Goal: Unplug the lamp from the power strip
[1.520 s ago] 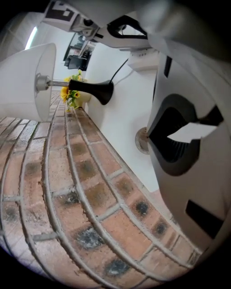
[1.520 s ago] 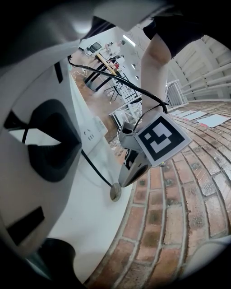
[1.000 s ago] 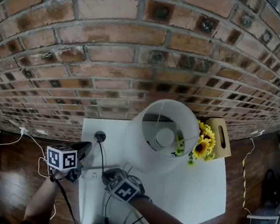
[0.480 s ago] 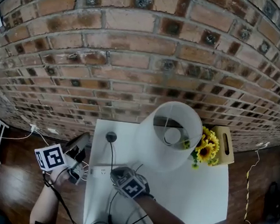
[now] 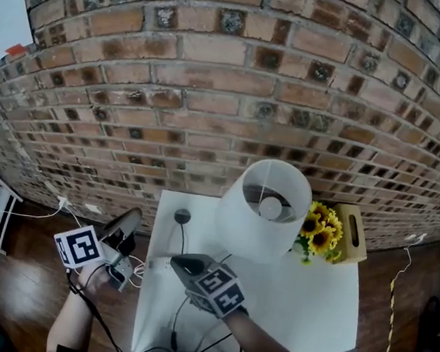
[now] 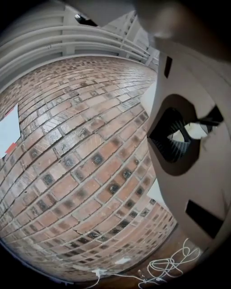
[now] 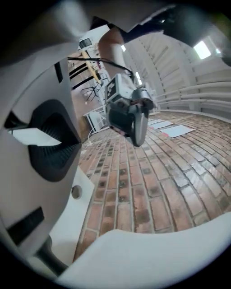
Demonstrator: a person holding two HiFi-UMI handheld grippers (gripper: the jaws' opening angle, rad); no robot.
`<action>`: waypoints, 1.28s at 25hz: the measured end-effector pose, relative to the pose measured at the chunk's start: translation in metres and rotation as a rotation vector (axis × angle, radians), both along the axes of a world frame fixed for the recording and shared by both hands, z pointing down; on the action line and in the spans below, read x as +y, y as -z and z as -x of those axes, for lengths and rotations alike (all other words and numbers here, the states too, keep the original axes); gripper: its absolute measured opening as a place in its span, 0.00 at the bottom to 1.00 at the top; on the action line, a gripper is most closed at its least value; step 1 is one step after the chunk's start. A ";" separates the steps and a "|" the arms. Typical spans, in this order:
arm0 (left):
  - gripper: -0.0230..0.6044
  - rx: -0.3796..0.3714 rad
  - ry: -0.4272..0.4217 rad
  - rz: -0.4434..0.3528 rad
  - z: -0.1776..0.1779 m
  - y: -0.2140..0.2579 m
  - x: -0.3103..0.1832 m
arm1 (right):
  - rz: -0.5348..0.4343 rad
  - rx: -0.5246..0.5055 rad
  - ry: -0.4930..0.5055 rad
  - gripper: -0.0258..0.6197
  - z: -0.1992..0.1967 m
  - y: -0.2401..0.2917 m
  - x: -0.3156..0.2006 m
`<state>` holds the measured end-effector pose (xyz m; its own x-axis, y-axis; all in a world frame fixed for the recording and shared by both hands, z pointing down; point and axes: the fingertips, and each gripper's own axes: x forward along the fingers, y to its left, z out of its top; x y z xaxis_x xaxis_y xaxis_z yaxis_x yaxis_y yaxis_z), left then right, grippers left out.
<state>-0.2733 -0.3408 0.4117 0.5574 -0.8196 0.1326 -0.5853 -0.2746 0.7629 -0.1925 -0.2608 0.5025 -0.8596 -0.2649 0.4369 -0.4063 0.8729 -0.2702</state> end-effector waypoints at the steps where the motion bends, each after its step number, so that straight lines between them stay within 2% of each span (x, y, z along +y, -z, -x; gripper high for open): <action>1: 0.06 -0.004 0.000 -0.008 -0.002 0.004 0.003 | 0.005 -0.047 0.000 0.04 0.000 0.012 0.003; 4: 0.06 0.012 0.010 -0.023 -0.005 0.016 0.012 | 0.016 -0.159 -0.007 0.04 -0.001 0.044 0.011; 5: 0.06 0.040 0.015 -0.026 -0.006 0.021 0.015 | 0.022 -0.189 -0.009 0.04 -0.002 0.053 0.014; 8: 0.06 0.193 0.034 -0.041 -0.012 0.034 0.027 | 0.022 -0.238 -0.007 0.04 -0.007 0.070 0.020; 10: 0.06 0.219 0.042 -0.049 -0.020 0.038 0.037 | 0.007 -0.242 0.003 0.04 -0.011 0.075 0.024; 16: 0.06 0.105 0.034 -0.095 -0.043 0.056 0.064 | -0.014 -0.266 0.060 0.04 -0.025 0.090 0.044; 23: 0.06 -0.037 0.115 -0.131 -0.057 0.073 0.106 | -0.038 -0.287 0.169 0.04 -0.035 0.109 0.075; 29: 0.06 -0.161 0.206 -0.143 -0.042 0.075 0.155 | -0.023 -0.308 0.289 0.04 -0.021 0.117 0.105; 32: 0.06 -0.180 0.273 -0.140 -0.017 0.079 0.177 | -0.028 -0.323 0.350 0.04 -0.002 0.127 0.121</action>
